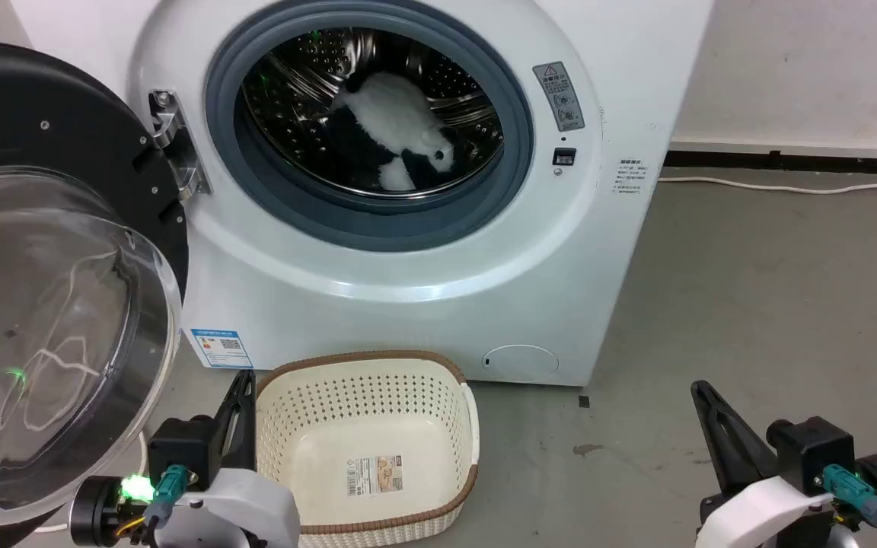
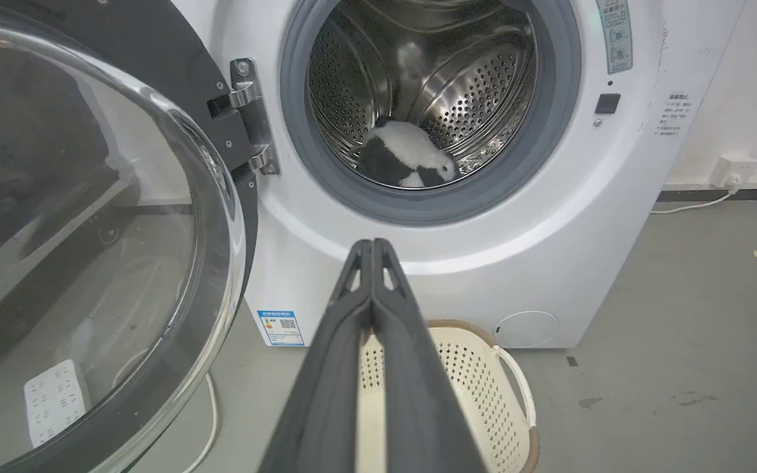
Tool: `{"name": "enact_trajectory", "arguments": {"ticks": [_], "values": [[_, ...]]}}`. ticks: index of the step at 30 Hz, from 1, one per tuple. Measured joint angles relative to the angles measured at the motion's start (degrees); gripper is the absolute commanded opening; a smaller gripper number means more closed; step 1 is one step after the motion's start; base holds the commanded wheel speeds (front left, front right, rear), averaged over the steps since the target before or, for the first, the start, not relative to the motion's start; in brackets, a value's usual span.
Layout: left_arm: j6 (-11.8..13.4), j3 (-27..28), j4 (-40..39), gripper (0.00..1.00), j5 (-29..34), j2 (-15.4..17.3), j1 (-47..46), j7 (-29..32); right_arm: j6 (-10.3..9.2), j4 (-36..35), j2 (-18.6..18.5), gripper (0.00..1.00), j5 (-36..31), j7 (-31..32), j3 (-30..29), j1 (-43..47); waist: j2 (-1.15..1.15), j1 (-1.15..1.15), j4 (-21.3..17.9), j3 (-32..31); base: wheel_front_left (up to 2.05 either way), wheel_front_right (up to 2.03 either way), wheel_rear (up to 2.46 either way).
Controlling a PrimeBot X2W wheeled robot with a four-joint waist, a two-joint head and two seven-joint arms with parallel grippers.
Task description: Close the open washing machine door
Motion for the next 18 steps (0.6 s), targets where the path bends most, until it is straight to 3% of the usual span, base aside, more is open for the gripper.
{"name": "enact_trajectory", "arguments": {"ticks": [18], "values": [[0.0,0.0,0.0,0.0,0.0,0.0,0.0,0.0,0.0,0.0,0.0,0.0,0.0,0.0,-0.01,0.0,0.0,0.0,0.0,0.0,0.0,0.0,0.0]]}}
